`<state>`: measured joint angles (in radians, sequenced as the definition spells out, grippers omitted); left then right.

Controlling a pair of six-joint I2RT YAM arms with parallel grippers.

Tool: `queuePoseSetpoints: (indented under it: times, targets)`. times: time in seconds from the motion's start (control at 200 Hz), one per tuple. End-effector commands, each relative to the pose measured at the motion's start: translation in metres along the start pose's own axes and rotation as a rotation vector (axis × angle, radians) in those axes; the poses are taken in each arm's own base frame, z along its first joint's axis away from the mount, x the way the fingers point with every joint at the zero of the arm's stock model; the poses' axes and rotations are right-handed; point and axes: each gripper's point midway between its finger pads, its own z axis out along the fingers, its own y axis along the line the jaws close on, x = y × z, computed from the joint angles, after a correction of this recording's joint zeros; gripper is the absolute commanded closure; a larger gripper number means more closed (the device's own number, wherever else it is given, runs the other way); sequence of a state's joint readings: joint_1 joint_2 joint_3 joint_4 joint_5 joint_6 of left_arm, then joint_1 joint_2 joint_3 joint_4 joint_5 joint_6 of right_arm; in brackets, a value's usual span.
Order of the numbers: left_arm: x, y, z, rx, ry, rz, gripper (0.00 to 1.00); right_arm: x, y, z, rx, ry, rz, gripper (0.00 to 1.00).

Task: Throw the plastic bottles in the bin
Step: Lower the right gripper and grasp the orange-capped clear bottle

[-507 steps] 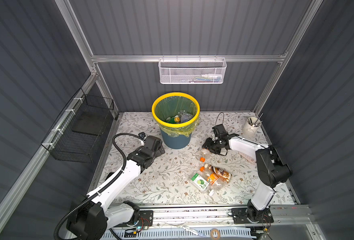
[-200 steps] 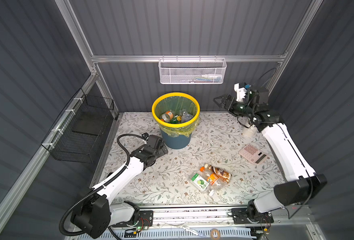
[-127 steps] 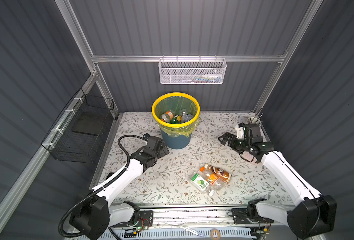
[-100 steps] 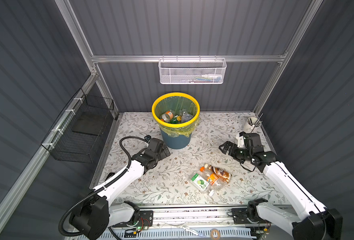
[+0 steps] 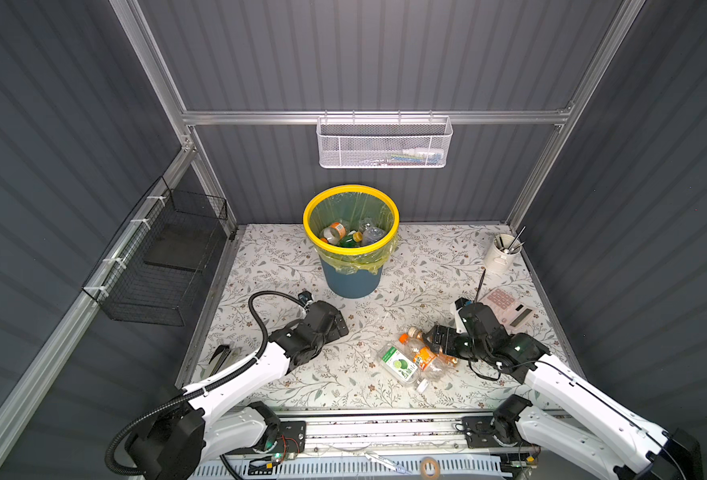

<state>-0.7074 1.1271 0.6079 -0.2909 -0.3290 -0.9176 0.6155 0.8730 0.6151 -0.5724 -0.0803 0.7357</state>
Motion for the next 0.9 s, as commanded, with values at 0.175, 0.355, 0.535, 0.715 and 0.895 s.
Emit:
queuePoseSetpoints:
  times: [0.175, 0.355, 0.535, 0.715, 0.895]
  targets:
    - [0.006, 0.012, -0.007, -0.001, -0.014, -0.023, 0.01, 0.021, -0.002, 0.019, 0.094, 0.061, -0.067, 0.18]
    - [0.011, 0.015, -0.005, -0.005, -0.001, -0.022, 0.01, 0.025, -0.004, 0.033, 0.145, 0.108, -0.111, 0.19]
    - [0.011, 0.02, -0.006, -0.014, -0.011, -0.029, 0.01, 0.031, -0.01, 0.048, 0.205, 0.174, -0.158, 0.3]
    - [0.013, 0.025, -0.006, -0.032, -0.009, -0.045, 0.01, 0.033, -0.016, 0.059, 0.252, 0.206, -0.189, 0.31]
    - [0.012, 0.025, -0.005, -0.045, -0.006, -0.038, 0.01, 0.03, -0.018, 0.071, 0.279, 0.228, -0.192, 0.31]
